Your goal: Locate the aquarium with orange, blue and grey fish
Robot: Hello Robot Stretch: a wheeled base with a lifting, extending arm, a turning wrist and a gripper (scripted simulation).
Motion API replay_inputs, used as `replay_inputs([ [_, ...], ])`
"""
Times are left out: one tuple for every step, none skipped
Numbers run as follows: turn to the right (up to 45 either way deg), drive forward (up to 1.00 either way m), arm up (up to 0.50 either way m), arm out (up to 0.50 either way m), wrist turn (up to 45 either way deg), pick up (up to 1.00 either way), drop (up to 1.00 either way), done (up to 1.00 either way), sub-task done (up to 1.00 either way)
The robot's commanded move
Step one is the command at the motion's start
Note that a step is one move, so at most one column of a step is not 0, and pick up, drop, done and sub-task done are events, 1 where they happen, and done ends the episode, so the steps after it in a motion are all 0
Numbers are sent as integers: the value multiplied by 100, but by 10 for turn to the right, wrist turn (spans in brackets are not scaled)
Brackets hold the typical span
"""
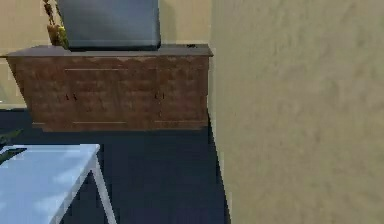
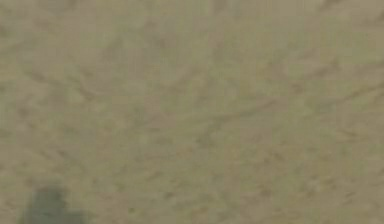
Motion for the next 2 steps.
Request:
replay_inputs([
  [0, 100, 0, 0, 0, 0, 0, 0, 0],
  [-30, 0, 0, 0, 0, 0, 0, 0, 0],
])
